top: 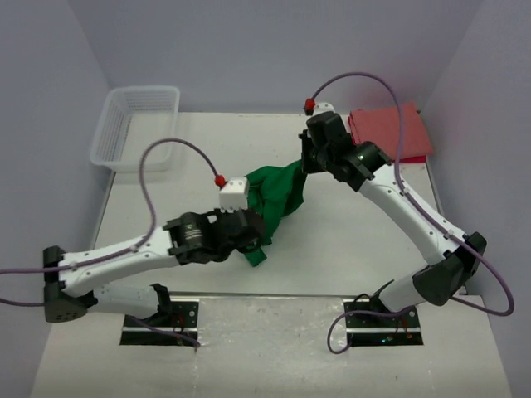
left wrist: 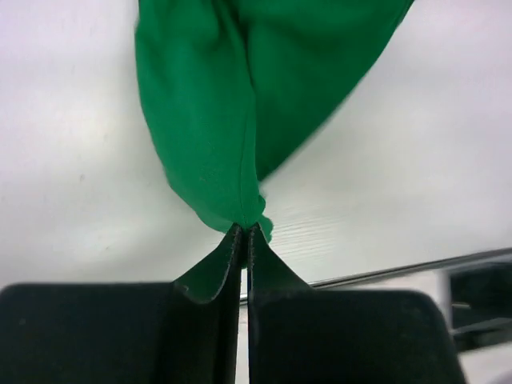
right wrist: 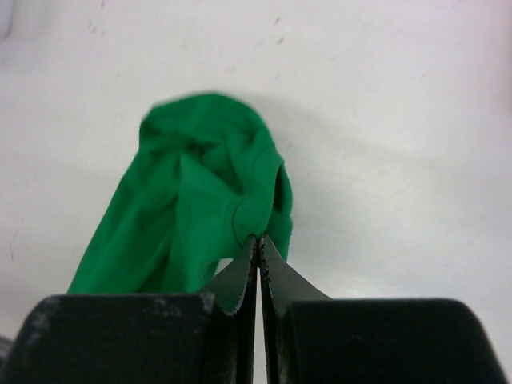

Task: Fold and stack the t-shirts
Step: Move the tshirt to the center of the board, then flatten out the tshirt

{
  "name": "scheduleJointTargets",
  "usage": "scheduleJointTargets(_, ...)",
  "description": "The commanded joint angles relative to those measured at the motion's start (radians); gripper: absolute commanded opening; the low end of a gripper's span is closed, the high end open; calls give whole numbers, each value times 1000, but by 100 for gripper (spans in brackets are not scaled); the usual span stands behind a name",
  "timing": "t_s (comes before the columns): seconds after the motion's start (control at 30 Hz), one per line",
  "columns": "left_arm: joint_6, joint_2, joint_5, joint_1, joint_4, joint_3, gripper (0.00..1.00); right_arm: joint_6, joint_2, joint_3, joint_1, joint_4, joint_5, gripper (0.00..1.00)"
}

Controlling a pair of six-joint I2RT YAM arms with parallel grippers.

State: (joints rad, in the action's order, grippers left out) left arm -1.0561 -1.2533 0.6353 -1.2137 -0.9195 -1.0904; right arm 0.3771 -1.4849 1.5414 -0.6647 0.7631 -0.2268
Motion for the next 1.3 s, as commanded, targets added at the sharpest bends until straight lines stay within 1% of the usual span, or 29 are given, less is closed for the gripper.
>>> scheduleJointTargets(0.0,-1,165,159,-9,-240,-211,0,-64,81,166,46,106,-197,0)
scheduleJointTargets(0.03,-2,179,171,-7,-277,-297,0,-73,92,218,48,123,-197,0)
scheduleJointTargets(0.1,13,219,210,-9,-349,-389,0,-101,124,264,50,172,-186,0)
scheduleJointTargets(0.17,19,248,240,-7,-392,-430,0,-121,153,316,50,223,-151,0)
scheduleJointTargets(0.23,59,287,274,-7,-398,-477,0,-127,196,354,50,263,-151,0)
scheduleJointTargets(0.3,94,317,297,-7,-398,-518,0,-133,224,382,50,324,-192,0)
scheduleJointTargets(0.37,117,328,320,-7,-398,-549,0,-132,262,434,48,381,-223,0)
scheduleJointTargets(0.53,226,321,349,-7,-397,-684,0,-118,345,523,48,458,-206,0)
scheduleJointTargets(0.7,324,324,356,-7,-380,-804,0,-95,409,533,48,492,-134,0)
scheduleJointTargets(0.77,343,318,371,-6,-398,-842,0,-67,432,481,48,490,-117,0)
scheduleJointTargets(0.8,346,316,380,-6,-398,-842,0,-67,440,480,48,479,-117,0)
scheduleJointTargets(0.9,326,301,421,-6,-398,-803,0,-38,448,329,48,415,-98,0)
scheduleJointTargets(0.93,324,290,432,-6,-398,-786,0,-21,443,303,50,395,-88,0)
scheduleJointTargets(0.97,314,263,473,-6,-398,-766,0,-14,434,278,50,366,-85,0)
scheduleJointTargets(1.03,282,238,500,-6,-398,-671,0,3,397,219,48,335,-78,0)
scheduleJointTargets(1.07,233,209,507,-6,-394,-602,0,12,382,206,50,317,-74,0)
scheduleJointTargets(1.1,219,200,500,2,-383,-562,0,17,356,192,50,308,-65,0)
scheduleJointTargets(1.13,229,192,480,20,-295,-509,0,25,345,153,48,289,-59,0)
scheduleJointTargets(1.17,296,183,380,54,-230,-455,0,29,331,138,48,269,-52,0)
scheduleJointTargets(1.2,332,180,304,154,-158,-340,0,32,306,126,50,262,-49,0)
scheduleJointTargets(1.23,343,178,243,198,-62,-283,0,37,293,96,50,248,-51,0)
scheduleJointTargets(1.27,352,187,193,219,-11,-172,0,45,276,85,48,242,-61,0)
